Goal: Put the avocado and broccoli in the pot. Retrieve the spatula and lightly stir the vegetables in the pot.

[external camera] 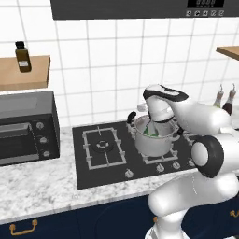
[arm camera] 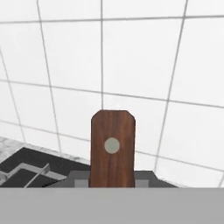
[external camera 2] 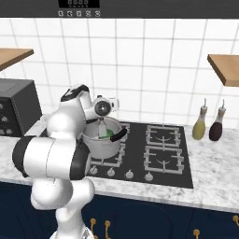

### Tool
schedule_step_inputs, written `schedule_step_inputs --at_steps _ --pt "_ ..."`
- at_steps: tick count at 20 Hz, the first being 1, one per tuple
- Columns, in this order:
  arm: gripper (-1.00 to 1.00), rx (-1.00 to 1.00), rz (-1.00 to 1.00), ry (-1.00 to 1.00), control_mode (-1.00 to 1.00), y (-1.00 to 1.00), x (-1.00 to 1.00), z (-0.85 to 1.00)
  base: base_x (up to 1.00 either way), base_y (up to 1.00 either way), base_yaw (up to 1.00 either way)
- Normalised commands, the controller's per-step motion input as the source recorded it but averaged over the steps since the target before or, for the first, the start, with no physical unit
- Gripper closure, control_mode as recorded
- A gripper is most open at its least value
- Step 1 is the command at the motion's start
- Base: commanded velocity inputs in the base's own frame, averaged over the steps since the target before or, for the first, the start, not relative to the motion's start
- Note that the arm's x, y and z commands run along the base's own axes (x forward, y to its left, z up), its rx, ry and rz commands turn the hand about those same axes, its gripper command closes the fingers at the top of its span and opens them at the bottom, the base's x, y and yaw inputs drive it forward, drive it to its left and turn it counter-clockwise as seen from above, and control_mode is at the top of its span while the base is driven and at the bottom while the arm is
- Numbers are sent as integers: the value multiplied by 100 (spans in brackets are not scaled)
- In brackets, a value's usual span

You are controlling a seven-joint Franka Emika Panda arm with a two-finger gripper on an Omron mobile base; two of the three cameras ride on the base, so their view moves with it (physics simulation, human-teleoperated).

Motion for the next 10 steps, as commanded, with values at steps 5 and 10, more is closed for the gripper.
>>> schedule_step_inputs --at_steps 5,10 --pt "100 0 0 0 -100 -23 46 -59 0 0 0" --pt "100 0 0 -1 -100 -22 -17 -63 0 0 0"
